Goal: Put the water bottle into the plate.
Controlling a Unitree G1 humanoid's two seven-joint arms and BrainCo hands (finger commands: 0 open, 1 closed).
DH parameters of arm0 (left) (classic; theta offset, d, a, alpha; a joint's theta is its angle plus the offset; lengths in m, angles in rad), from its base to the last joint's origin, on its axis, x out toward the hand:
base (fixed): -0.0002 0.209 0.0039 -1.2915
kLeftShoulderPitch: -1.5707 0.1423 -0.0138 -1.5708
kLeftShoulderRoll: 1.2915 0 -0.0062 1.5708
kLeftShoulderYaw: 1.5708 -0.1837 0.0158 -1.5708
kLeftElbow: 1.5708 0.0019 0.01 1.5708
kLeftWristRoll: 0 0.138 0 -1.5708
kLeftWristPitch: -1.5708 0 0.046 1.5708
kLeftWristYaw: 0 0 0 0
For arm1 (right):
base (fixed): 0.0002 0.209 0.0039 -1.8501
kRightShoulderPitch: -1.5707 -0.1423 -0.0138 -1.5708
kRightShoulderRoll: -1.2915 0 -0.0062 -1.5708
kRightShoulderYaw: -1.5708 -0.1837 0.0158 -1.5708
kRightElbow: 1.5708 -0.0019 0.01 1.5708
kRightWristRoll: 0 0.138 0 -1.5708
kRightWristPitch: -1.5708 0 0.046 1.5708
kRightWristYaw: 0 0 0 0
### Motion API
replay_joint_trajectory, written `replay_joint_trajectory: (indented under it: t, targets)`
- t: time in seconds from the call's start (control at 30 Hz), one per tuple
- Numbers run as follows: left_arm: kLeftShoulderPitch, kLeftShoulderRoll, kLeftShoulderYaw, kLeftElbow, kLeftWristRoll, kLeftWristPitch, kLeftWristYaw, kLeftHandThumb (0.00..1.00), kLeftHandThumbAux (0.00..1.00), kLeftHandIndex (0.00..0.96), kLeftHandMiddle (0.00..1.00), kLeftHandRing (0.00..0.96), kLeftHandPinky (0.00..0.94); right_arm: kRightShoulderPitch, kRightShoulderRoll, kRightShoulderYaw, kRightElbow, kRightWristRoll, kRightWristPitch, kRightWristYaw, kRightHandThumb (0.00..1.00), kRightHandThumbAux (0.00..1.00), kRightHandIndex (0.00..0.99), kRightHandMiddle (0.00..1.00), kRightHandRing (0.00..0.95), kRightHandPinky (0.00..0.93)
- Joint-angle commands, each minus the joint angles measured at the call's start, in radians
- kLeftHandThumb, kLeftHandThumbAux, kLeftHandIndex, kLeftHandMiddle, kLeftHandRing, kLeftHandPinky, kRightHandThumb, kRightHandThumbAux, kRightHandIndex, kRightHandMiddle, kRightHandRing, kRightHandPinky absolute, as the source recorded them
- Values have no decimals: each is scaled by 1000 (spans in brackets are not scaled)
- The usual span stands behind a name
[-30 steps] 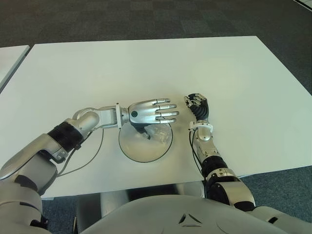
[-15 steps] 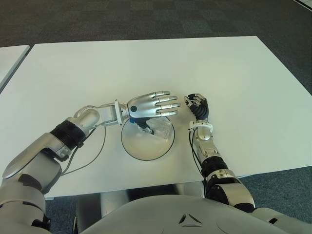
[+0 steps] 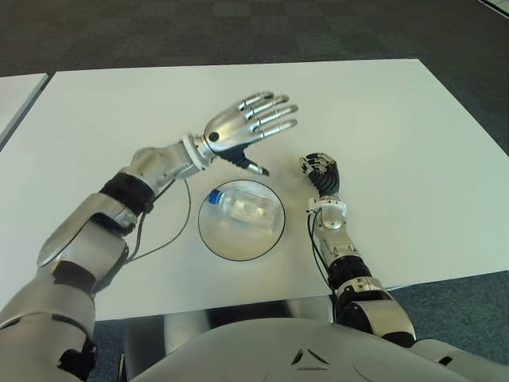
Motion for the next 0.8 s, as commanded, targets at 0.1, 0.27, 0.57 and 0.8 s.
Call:
replay_joint_trajectory:
  t: [0.1,0.27,0.57,0.8]
  targets:
    - [-59,-97,97,195,-234,-179,25,153,430,0,0,0,0,2,-5,-7,42,16,-34,33,706,731,427,567,574,534]
    - [-73,-141,152,264,-321,-255,62,130,463,0,0,0,0,-2,-4,-15,52,19,-34,34,708,730,427,563,571,534]
    - [-30,-141,238,298,-428,-369,38,135,484,0,0,0,0,-3,-2,-22,55,18,-31,35,708,731,427,556,567,544]
    - [-14,-248,398,311,-707,-256,-127,127,515,0,0,0,0,-4,-2,-26,58,17,-33,36,708,731,427,556,567,542]
